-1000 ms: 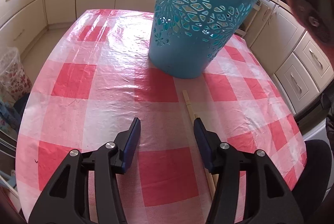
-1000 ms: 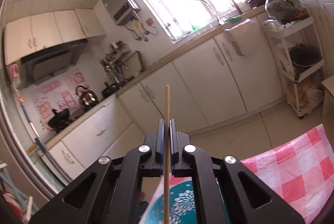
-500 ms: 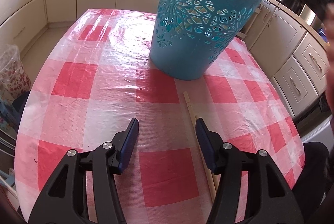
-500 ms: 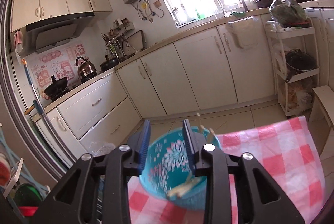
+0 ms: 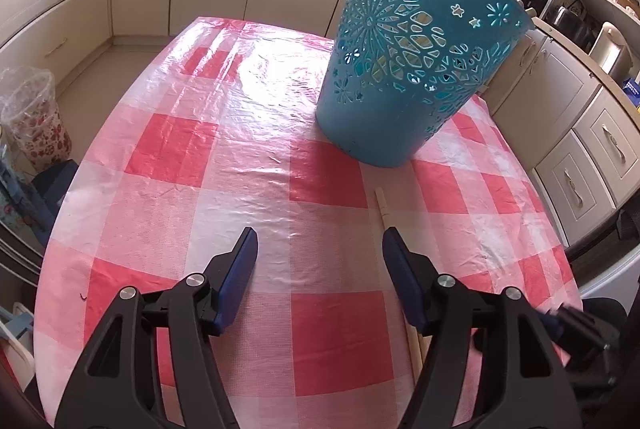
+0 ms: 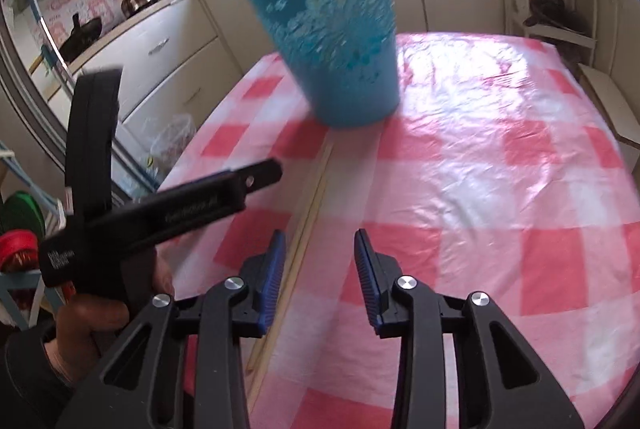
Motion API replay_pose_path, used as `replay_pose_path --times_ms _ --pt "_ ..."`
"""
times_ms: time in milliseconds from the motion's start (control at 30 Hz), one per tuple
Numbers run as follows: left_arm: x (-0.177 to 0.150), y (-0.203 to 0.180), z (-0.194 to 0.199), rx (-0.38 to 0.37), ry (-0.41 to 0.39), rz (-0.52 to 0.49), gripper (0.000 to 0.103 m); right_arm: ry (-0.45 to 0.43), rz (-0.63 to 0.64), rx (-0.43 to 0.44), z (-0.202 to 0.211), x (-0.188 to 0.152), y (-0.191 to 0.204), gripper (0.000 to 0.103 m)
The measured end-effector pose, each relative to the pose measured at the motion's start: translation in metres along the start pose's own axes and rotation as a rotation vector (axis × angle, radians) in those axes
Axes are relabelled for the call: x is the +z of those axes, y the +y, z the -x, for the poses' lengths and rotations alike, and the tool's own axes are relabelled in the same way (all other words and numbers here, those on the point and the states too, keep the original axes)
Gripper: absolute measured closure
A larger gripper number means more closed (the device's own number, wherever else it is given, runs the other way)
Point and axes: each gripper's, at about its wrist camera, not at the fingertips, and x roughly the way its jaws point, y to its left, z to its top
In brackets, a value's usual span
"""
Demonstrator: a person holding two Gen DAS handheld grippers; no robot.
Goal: Organize utensils
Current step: 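Lower the left gripper to a stick beside the basket and close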
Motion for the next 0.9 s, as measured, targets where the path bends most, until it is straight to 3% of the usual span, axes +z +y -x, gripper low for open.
replay_pose_path --times_ms 233,567,600,800,900 --pt "0.0 0.002 0.002 0.006 -0.011 0.009 0.038 0.064 0.085 -0.078 -0.017 -0.01 0.011 0.069" --pt "-0.001 0.007 0.002 0.002 -0.014 0.03 0.036 0.042 0.145 -0.143 -0.015 -0.018 0.017 0.069" --pt "-0.001 0.007 0.002 0.002 -0.014 0.031 0.036 0.054 0.144 -0.161 -0.017 -0.018 0.016 0.073" --pt "-0.001 0.006 0.001 0.007 -0.012 0.027 0.036 0.041 0.032 -0.045 -0.01 -0.015 0.002 0.076" --pt "-0.001 0.006 0.001 0.011 -0.01 0.026 0.036 0.049 0.078 -0.049 -0.013 -0.016 0.012 0.075"
